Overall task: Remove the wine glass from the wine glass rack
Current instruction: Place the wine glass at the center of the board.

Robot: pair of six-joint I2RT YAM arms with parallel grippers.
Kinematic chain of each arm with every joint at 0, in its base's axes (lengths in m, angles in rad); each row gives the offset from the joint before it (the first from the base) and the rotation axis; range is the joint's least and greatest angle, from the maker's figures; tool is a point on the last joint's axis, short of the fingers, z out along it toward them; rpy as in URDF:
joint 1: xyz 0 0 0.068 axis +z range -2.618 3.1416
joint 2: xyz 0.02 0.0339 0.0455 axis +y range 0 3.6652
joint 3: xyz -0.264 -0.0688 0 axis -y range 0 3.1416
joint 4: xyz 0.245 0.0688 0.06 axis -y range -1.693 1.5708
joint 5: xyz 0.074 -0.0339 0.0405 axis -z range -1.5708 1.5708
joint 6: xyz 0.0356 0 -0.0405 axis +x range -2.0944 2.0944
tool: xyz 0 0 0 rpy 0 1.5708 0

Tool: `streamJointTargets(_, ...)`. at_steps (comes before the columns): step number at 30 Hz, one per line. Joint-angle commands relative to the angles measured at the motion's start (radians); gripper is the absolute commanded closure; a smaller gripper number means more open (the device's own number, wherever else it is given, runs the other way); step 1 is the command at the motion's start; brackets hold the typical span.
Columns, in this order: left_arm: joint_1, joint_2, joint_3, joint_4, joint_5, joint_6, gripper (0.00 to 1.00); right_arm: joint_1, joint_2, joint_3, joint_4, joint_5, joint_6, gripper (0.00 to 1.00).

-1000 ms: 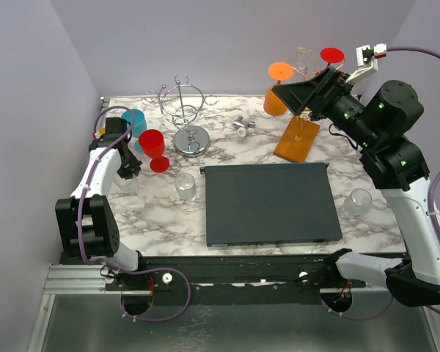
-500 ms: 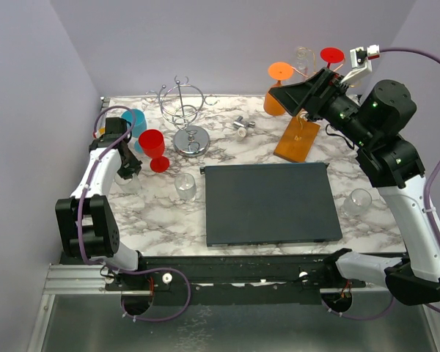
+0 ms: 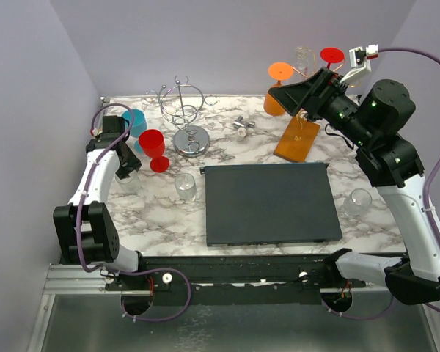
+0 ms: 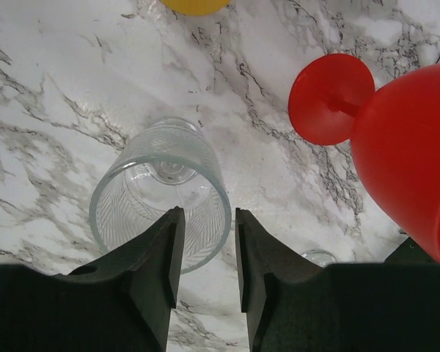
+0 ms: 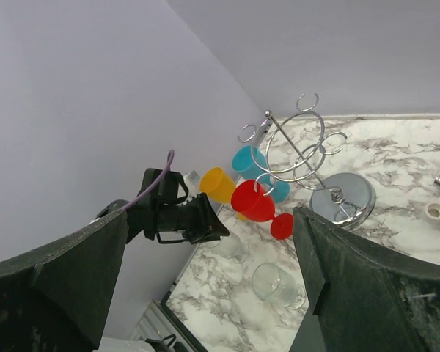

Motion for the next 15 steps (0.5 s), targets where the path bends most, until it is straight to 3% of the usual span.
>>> streamJointTargets(1, 0.007, -0.068, 0.044, -0.029, -0.034, 0.017, 0.59, 0.008, 0.019, 0.014, 0.001, -0.005, -0.017, 0.0)
streamJointTargets(15, 0.003, -0.2, 0.066, -0.075, -0.018, 0.023, 0.43, 0.007, 0.151, 0.173, -0.116, 0.1, -0.106, 0.0)
